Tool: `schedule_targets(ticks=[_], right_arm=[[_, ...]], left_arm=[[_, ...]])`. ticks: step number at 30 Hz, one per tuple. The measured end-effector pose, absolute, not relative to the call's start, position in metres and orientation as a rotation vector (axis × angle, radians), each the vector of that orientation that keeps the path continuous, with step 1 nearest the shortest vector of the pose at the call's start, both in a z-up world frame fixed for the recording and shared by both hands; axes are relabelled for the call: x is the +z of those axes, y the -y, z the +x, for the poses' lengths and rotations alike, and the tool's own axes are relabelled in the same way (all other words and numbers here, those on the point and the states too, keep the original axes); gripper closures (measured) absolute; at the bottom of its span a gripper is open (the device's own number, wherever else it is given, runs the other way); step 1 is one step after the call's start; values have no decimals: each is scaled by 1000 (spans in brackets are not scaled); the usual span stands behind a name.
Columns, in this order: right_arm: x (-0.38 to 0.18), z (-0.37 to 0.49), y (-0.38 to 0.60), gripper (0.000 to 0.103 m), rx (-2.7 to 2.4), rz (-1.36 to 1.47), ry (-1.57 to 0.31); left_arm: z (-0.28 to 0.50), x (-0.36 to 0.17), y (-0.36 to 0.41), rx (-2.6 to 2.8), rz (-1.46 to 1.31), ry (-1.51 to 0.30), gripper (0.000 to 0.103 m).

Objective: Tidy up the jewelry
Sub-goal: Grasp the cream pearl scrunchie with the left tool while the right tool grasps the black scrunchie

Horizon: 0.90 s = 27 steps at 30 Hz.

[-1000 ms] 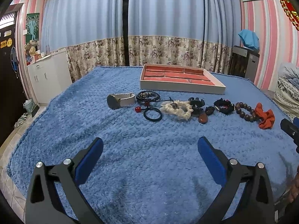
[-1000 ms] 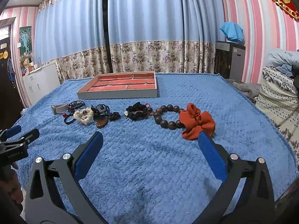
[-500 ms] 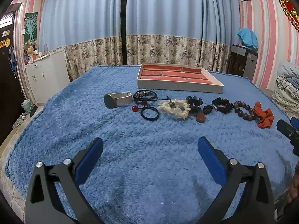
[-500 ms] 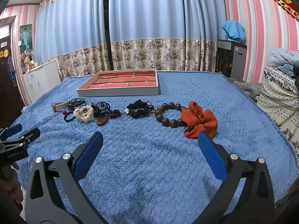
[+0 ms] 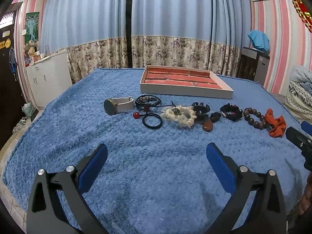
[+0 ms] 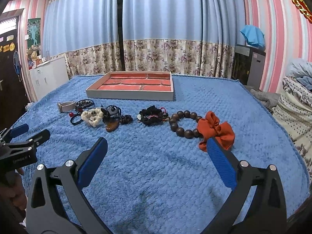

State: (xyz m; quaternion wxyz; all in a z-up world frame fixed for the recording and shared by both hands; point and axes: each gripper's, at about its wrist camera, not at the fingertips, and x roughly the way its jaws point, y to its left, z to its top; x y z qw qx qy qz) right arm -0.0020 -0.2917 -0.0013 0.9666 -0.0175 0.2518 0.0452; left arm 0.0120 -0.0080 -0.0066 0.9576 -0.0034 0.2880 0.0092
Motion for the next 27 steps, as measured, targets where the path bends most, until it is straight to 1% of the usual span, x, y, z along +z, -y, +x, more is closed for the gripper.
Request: schedule_targets(ticks=[6,7,9,16,20,21,23,25,26,27], right_arm=[[-6,10,296,5,74,-7,-517],[-7,13,297,6,69,-2,-519],[-8,19,299,13,64,-1,-527],[-13,51,303,17,61,10,-558],[-17,75,306,21,38,16,-581],[-19,80,306,22,33,17,-591],[-23,93,304,25,33,11,-616],[-28,106,302,27,33,4,-636],[-30,111,302,28,36,4,-642],[-34,119,300,30,44,6,-658]], left_arm=[[26,-3,12,-2,6,-579,4],[29,-4,14,-5,13,-578,4],[36,-5,16,-3,19,-580,4],[67,-11,15,-15,-7,-612,5],[89,-16,18,-16,16,-639,6],[94,-17,20,-5,30,-650,7],[106,-22,22,-4,38,-679,19],[120,-28,23,-1,37,-717,24],[126,-32,24,-6,31,-733,30],[133,-34,24,-11,28,-747,32]])
